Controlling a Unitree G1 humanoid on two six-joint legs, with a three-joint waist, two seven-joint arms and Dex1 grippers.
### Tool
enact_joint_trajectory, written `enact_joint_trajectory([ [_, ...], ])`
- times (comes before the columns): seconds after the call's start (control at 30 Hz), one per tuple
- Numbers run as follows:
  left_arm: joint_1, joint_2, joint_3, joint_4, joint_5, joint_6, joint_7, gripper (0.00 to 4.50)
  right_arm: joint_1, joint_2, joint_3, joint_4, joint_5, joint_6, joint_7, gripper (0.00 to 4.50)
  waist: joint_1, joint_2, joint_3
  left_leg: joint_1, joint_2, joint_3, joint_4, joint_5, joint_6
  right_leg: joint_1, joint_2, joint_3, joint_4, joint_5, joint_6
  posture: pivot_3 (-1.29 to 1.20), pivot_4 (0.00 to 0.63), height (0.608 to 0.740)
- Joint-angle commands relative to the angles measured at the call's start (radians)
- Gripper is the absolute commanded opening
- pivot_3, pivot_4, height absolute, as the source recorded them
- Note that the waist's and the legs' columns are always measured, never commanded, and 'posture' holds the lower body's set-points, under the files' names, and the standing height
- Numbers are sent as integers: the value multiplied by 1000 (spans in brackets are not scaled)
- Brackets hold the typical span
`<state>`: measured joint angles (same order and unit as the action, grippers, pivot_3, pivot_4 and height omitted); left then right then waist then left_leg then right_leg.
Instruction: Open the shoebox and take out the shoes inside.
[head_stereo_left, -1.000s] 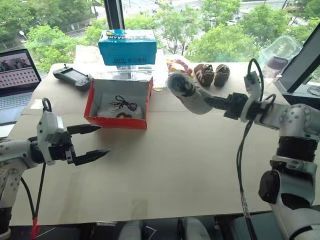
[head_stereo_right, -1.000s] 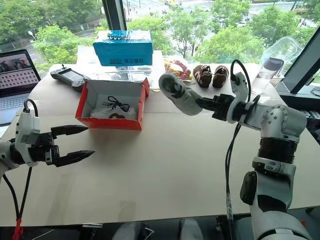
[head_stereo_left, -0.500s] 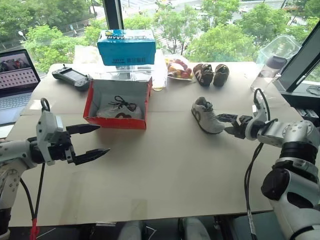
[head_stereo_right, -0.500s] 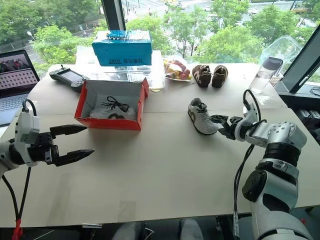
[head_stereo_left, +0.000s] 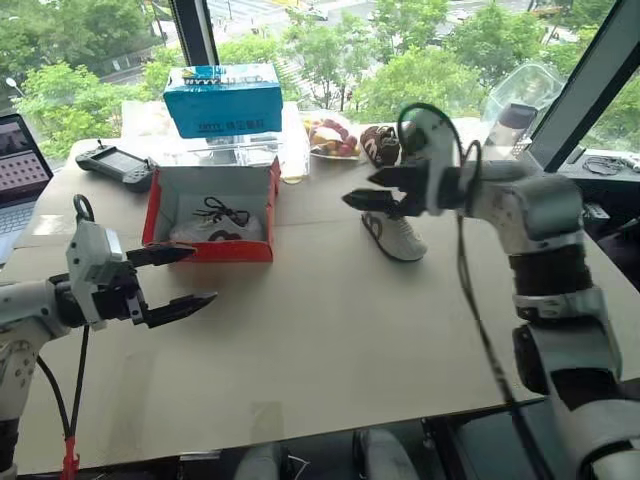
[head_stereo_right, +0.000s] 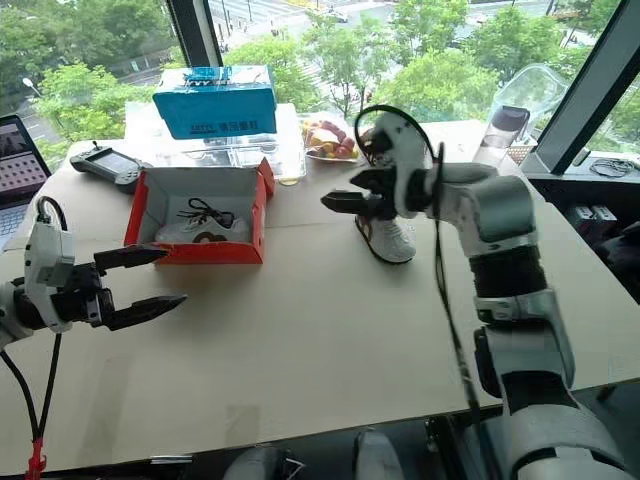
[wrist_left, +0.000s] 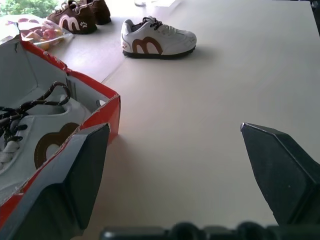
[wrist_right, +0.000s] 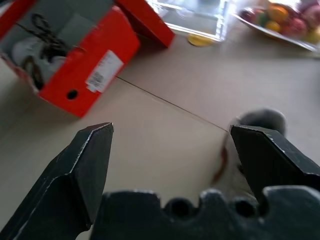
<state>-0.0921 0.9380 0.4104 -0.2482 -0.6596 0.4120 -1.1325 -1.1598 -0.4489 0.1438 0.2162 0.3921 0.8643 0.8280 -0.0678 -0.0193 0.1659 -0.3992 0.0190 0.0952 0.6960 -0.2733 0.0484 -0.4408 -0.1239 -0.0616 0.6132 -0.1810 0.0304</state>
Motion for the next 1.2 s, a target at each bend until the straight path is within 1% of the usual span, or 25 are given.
enact_joint_trajectory([
  [0.03, -2, -10, 19, -9, 16, -25, 25, 4500, -84, 119, 34, 100, -40, -125, 5, 4463, 20, 0, 0, -1, 1, -1, 0, 3, -5, 1, 0, -2, 1, 0, 0, 0, 150, 740],
  [0.1, 11, -16, 31, -23, 18, -25, 38, 4500, -120, 201, 52, 199, -65, -182, 1, 4463, 33, -2, -1, -4, 0, -1, 1, 3, -5, 0, -1, -3, 0, 0, 0, 0, 150, 740],
  [0.23, 51, -24, 70, -53, 12, -20, 54, 4500, -171, 313, 60, 426, -125, -310, -22, 4463, 43, -2, -1, -9, -3, -2, 3, 2, -4, -1, -3, -5, -3, 1, 1, 0, 150, 740],
  [0.37, 103, -31, 114, -93, 3, -10, 75, 4500, -235, 405, 26, 695, -173, -448, -78, 4463, 33, -2, -1, -9, -3, -1, 1, 3, -6, -3, -3, -5, -3, 0, 1, 0, 150, 740],
  [0.43, 127, -32, 135, -108, -1, -6, 82, 4500, -260, 423, 12, 790, -194, -504, -90, 4463, 25, -2, -1, -8, -3, -1, 0, 4, -7, -3, -2, -5, -3, 0, 0, 0, 150, 740],
  [0.57, 156, -36, 161, -124, -3, -2, 96, 4500, -292, 441, -23, 913, -218, -571, -108, 4463, 20, -2, -1, -8, -3, -2, -1, 5, -9, -4, -1, -5, -2, 0, -1, 0, 150, 740],
  [0.8, 175, -40, 179, -144, -7, 2, 116, 4500, -300, 468, -72, 998, -241, -607, -111, 4463, 19, -2, -1, -6, -2, -2, -1, 5, -9, -3, -1, -5, -1, -1, -1, 0, 150, 740],
  [0.83, 178, -40, 181, -145, -6, 2, 118, 4500, -301, 471, -80, 1001, -241, -608, -110, 3963, 19, -2, -1, -6, -2, -2, -1, 5, -9, -3, -1, -5, -1, -1, -1, 0, 150, 740],
  [0.87, 180, -40, 183, -146, -6, 2, 118, 4500, -302, 476, -86, 1003, -240, -609, -109, 3775, 19, -2, -1, -6, -2, -2, -1, 5, -9, -3, -1, -5, -1, -1, -1, 0, 150, 740],
  [0.9, 183, -40, 185, -148, -7, 1, 119, 4500, -303, 479, -90, 1005, -242, -609, -109, 3470, 19, -2, -1, -6, -1, -2, -1, 5, -9, -3, -1, -5, -1, -1, -1, 0, 150, 740],
  [0.93, 185, -40, 186, -150, -7, 1, 121, 4500, -304, 483, -95, 1007, -245, -610, -108, 3071, 19, -2, -1, -6, -1, -2, -1, 5, -9, -3, -1, -5, -1, -1, -1, 0, 150, 740],
  [1.0, 188, -42, 187, -155, -8, 0, 124, 4500, -305, 490, -103, 1009, -252, -610, -104, 2465, 19, -2, -1, -6, -1, -2, -1, 5, -9, -3, -1, -5, -1, -1, -1, 0, 150, 740],
  [1.03, 189, -43, 187, -157, -8, 0, 126, 4500, -305, 493, -106, 1009, -256, -609, -101, 2033, 18, -2, -1, -6, -1, -2, -1, 5, -9, -3, -1, -5, -1, -1, -1, 0, 150, 740],
  [1.17, 189, -47, 183, -163, -8, -2, 134, 4500, -302, 499, -111, 1011, -270, -609, -99, 750, 14, -2, -1, -6, -1, -2, -1, 5, -9, -3, -1, -5, -1, -1, -1, 0, 150, 740],
  [1.2, 189, -48, 182, -164, -9, -2, 135, 4500, -302, 500, -112, 1012, -273, -609, -99, 304, 14, -2, -1, -7, -1, -2, -1, 5, -9, -3, -1, -5, -1, -1, -1, 0, 150, 740],
])
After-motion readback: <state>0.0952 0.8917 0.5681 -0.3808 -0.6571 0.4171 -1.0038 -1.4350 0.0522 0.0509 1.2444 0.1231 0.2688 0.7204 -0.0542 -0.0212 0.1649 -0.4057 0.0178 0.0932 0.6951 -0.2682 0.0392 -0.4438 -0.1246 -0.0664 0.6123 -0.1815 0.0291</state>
